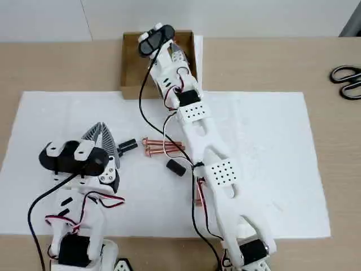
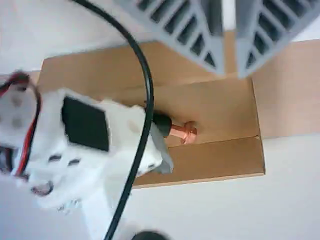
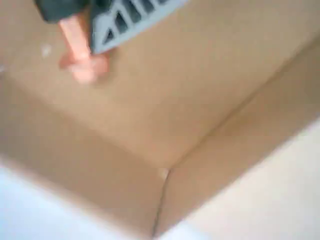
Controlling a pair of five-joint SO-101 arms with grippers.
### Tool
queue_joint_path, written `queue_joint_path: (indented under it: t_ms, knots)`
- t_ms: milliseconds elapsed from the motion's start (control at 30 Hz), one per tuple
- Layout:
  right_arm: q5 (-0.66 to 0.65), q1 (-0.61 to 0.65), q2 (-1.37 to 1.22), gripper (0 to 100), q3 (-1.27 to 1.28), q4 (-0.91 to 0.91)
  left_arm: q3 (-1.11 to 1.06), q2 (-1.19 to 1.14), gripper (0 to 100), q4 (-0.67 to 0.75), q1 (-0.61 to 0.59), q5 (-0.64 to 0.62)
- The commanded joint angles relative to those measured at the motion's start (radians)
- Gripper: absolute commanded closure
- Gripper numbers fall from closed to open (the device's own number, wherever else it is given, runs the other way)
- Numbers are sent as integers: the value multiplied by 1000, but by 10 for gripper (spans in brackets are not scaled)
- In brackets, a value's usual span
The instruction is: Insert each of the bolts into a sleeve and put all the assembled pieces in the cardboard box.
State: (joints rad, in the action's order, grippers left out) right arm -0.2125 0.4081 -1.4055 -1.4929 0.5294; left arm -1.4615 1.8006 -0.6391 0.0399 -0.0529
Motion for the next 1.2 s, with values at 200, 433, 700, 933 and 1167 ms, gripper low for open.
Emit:
queue_joint_path:
  t_ms: [200, 433, 700, 933, 1167]
  knots:
    - [11, -96, 179, 790, -190, 481, 12, 11, 994, 23, -3, 6]
    - [9, -84, 415, 790, -189, 1059, 12, 11, 994, -20, -3, 6]
    - [92, -82, 526, 788, -117, 1168, 81, 11, 994, -242, -181, 6]
    - [69, 13, 708, 788, 256, 1168, 125, 11, 994, -249, -440, 6]
    - [-31, 119, 1009, 790, 793, 1165, 125, 11, 994, -249, -632, 6]
